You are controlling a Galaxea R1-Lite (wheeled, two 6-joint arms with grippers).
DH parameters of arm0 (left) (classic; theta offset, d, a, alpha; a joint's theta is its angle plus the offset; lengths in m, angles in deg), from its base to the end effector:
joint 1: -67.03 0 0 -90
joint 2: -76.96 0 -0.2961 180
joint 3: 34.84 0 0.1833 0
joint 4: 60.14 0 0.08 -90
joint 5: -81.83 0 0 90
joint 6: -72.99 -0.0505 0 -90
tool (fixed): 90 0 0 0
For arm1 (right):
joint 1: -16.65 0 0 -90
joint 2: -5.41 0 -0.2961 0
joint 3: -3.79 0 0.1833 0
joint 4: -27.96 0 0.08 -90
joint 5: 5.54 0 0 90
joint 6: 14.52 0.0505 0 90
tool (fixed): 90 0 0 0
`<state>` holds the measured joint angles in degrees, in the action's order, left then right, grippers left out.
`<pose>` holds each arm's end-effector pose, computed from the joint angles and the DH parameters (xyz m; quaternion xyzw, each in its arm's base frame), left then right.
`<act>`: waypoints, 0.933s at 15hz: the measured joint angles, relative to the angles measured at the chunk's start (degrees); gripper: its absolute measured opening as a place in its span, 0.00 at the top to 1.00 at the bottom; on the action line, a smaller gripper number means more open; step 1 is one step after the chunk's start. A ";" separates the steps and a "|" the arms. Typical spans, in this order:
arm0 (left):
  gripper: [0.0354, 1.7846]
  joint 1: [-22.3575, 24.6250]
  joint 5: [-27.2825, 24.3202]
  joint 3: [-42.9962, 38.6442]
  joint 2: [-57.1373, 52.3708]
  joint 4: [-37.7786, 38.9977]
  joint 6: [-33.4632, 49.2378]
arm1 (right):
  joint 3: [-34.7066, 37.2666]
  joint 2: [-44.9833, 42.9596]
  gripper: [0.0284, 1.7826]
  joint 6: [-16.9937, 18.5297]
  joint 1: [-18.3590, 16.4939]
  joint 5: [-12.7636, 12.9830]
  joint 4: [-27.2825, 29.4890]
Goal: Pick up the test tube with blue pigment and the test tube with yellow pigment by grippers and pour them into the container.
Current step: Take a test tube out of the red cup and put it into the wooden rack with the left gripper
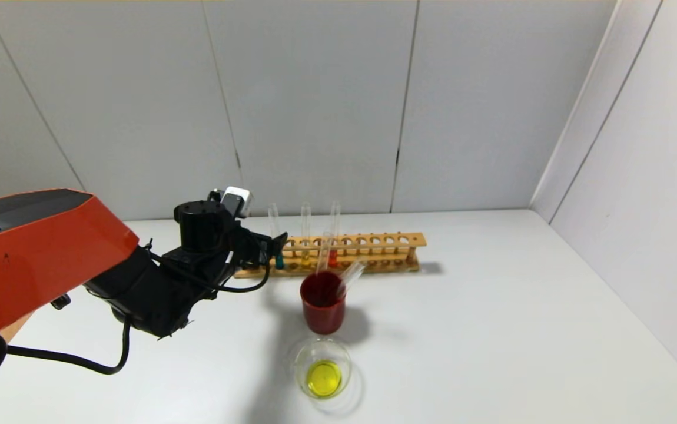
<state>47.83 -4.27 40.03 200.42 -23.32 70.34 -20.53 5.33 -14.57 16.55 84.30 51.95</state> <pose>0.3903 -0.1323 0.0830 0.0433 0.0974 -0.1347 0.9851 0.0013 0.0001 0.0762 -0.0004 -0.0036 0.0005 1.0000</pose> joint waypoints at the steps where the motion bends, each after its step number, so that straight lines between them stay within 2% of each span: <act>1: 0.02 -0.11 0.01 0.33 0.33 -0.06 -0.02 | 0.00 0.00 0.02 0.02 0.00 0.00 0.00; 11: 0.02 -1.49 0.17 2.07 1.93 -0.02 0.11 | 0.00 0.00 0.02 0.02 0.00 0.00 0.00; 14: 0.13 -1.58 0.43 2.02 2.04 0.27 0.09 | 0.00 0.00 0.02 0.00 0.00 0.00 0.02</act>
<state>46.24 -3.84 42.05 202.45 -23.05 70.43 -20.53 5.33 -14.57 16.55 84.30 51.97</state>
